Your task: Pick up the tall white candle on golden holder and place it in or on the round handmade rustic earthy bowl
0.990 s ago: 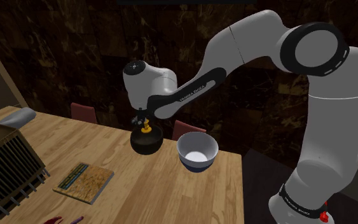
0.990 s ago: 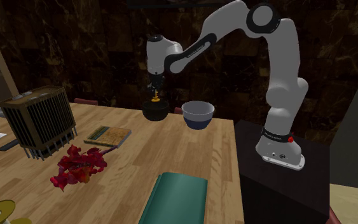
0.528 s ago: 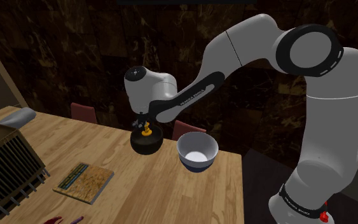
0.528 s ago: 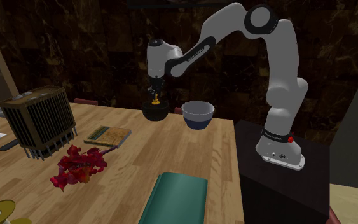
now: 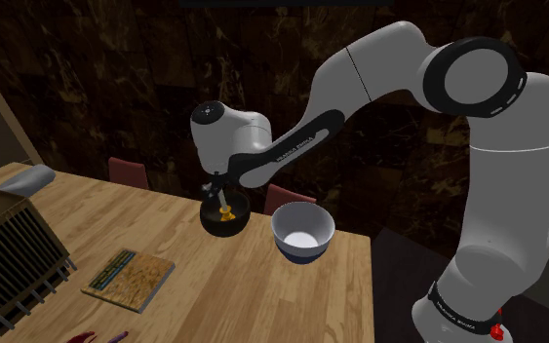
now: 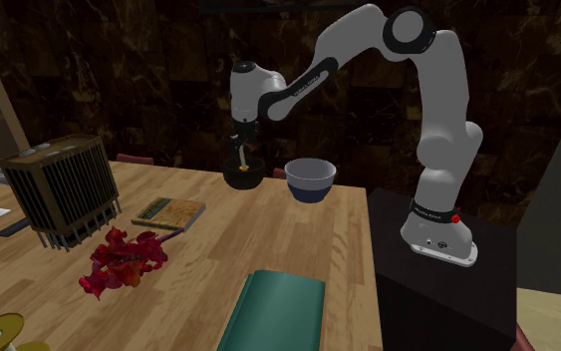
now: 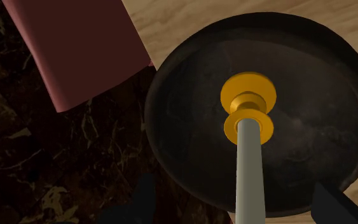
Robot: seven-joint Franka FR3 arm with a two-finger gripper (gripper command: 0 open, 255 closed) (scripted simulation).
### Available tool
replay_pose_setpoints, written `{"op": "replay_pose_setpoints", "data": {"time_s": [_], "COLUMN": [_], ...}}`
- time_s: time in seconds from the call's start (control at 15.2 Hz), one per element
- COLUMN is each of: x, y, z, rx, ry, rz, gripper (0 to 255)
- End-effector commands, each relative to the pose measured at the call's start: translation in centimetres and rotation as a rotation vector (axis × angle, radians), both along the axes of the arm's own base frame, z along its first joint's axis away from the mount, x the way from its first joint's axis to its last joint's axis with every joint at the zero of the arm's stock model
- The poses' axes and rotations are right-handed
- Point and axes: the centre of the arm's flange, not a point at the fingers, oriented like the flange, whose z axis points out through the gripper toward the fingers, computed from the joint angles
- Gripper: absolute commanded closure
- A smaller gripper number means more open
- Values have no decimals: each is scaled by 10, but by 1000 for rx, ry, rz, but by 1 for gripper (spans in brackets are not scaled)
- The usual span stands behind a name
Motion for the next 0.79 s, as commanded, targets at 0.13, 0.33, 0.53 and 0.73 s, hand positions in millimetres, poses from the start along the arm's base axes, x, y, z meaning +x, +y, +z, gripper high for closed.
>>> {"op": "replay_pose_setpoints", "data": {"time_s": [0.13, 0.33, 0.53, 0.73], "x": [-8, -15, -15, -15], "y": [6, 12, 12, 12], "z": [24, 46, 46, 46], "rx": [0, 0, 0, 0], "ry": [0, 0, 0, 0], "rz": [0, 0, 0, 0], "gripper": [0, 0, 0, 0]}}
